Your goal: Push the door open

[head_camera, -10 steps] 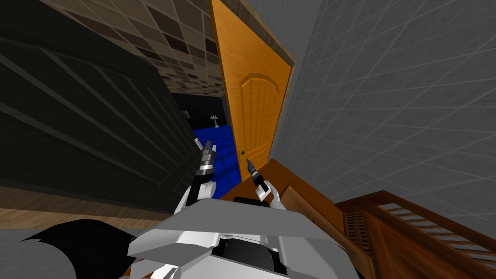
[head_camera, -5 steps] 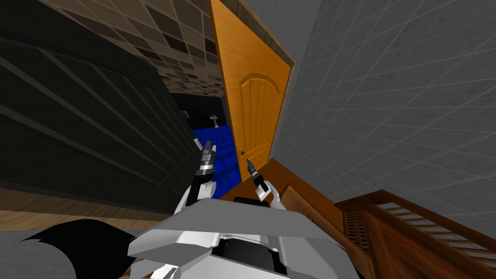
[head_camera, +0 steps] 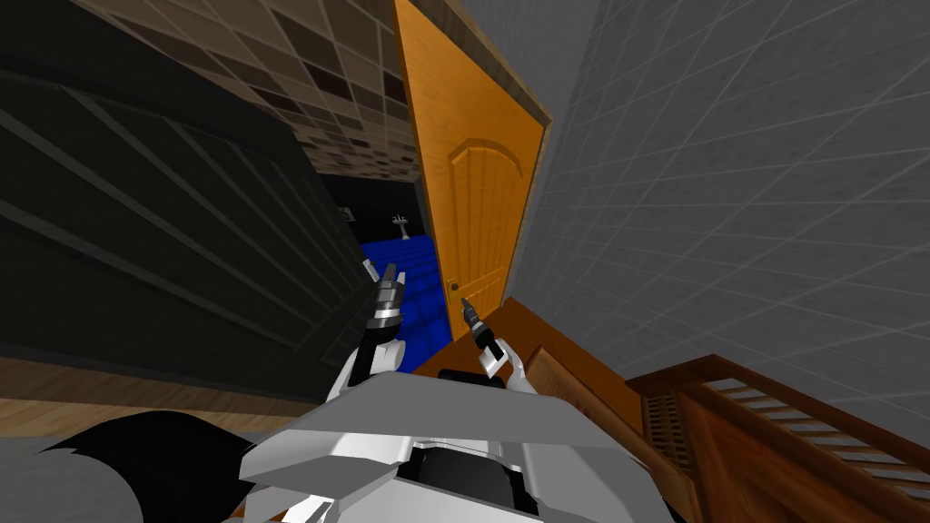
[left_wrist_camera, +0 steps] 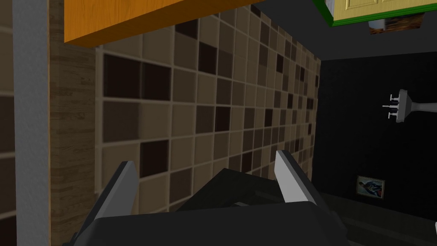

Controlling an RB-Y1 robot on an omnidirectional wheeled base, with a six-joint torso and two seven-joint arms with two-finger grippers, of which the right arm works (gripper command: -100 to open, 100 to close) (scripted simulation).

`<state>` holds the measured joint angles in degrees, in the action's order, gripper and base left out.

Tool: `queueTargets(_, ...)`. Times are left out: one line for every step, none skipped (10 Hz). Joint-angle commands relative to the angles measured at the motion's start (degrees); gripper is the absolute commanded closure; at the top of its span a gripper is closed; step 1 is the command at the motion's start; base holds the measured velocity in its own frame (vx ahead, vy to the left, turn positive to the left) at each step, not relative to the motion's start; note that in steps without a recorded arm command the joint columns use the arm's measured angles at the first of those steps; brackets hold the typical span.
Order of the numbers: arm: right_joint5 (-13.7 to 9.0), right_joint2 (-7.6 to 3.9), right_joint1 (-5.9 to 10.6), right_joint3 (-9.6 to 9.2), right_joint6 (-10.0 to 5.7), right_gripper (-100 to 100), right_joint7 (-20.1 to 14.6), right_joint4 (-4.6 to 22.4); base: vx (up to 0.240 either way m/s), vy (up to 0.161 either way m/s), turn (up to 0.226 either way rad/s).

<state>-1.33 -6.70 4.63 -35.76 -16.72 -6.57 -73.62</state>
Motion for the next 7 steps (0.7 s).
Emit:
queueTargets(0.0,-0.21,0.06,-0.58,-0.08,-100,-0.3,-0.1,0.034,-0.007,-0.042)
queueTargets(0.0,-0.21,0.06,-0.58,-0.08,-100,-0.3,-0.1,0.024,-0.011,-0.062)
queueTargets(0.0,-0.21,0.06,-0.58,-0.08,-100,-0.3,-0.1,0.007,-0.004,-0.024)
queueTargets(0.0,-0.21,0.06,-0.58,-0.08,-100,-0.3,-0.1,-0.024,0.014,0.085)
queueTargets(0.0,-0.21,0.06,-0.58,-0.08,-100,-0.3,-0.1,-0.008,0.005,0.027)
queueTargets(0.0,-0.21,0.06,-0.58,-0.08,-100,-0.3,-0.1,0.007,-0.004,-0.024)
queueTargets(0.0,-0.21,0.06,-0.58,-0.08,-100,-0.3,-0.1,0.003,-0.002,-0.011)
